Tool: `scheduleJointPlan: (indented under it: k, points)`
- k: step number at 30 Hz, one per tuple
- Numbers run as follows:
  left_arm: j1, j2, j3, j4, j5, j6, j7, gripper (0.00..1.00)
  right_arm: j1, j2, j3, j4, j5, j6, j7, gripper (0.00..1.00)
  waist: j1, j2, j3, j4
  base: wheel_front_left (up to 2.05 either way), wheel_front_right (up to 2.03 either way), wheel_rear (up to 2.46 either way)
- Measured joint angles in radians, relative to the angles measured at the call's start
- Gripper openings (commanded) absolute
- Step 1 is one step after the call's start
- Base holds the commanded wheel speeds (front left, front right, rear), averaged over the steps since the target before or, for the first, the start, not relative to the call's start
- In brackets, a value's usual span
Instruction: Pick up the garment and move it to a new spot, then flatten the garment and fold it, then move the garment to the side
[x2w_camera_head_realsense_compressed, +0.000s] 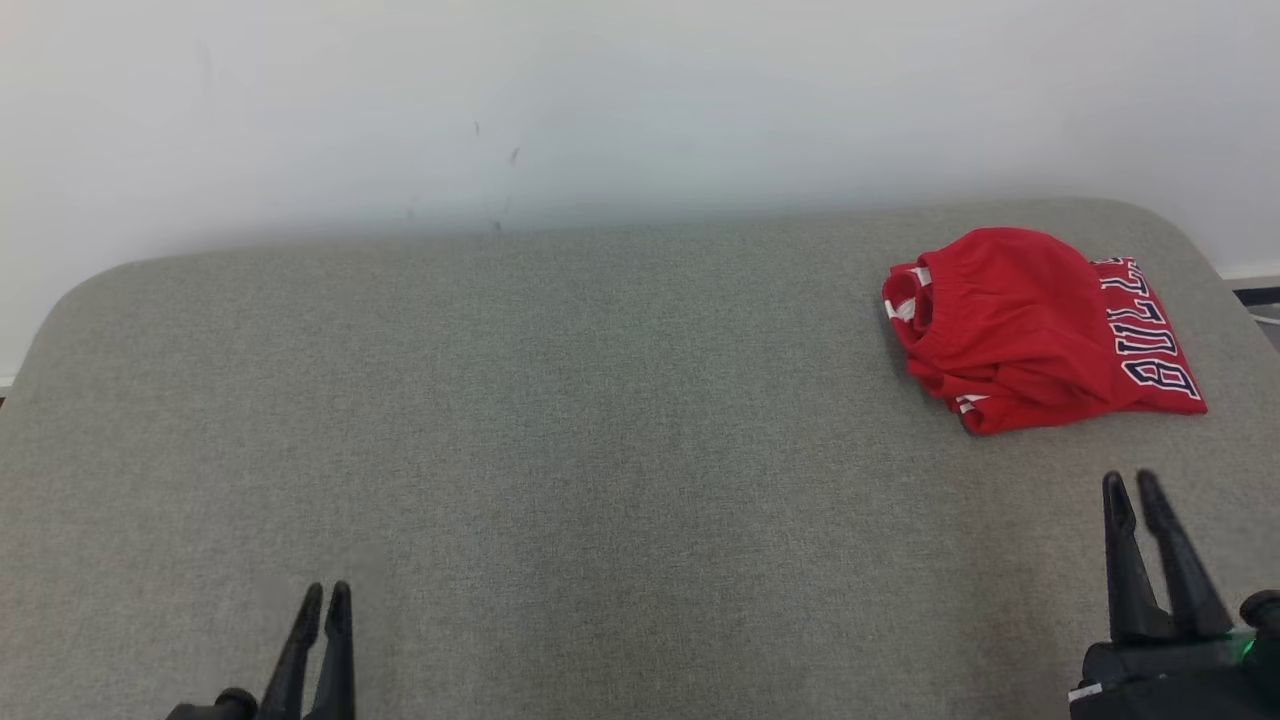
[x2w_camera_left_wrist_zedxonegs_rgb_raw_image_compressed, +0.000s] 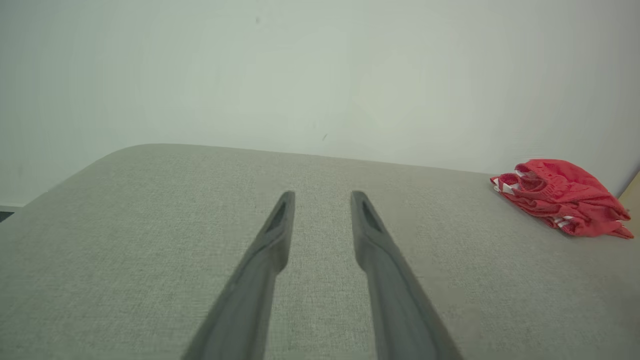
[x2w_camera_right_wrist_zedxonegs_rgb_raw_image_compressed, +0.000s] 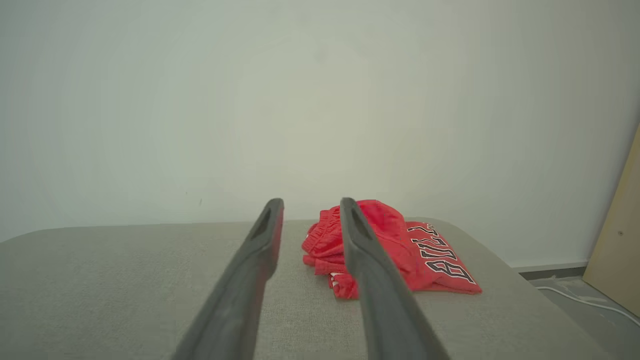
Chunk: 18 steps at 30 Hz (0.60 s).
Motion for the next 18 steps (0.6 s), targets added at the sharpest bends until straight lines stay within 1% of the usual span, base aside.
scheduleJointPlan:
  k: [5, 6, 18]
  points:
    - [0.012, -0.008, 0.004, 0.017, -0.01, -0.003, 0.009, 0.0, 0.015, 0.022, -0.006, 0.023, 0.018, 0.005, 0.009, 0.0, 0.0, 0.0, 0.001, 0.001, 0.0, 0.0, 0.0]
    - [0.012, -0.011, 0.008, 0.021, -0.041, -0.004, 0.014, 0.0, 0.014, 0.024, -0.012, 0.028, 0.036, 0.01, 0.018, 0.0, 0.0, 0.0, 0.001, 0.002, 0.0, 0.0, 0.0]
    - [0.001, -0.021, 0.036, 0.048, -0.194, -0.021, 0.065, 0.0, 0.007, 0.059, -0.048, 0.068, 0.203, 0.039, 0.065, 0.0, 0.0, 0.0, 0.003, 0.007, 0.0, 0.0, 0.0]
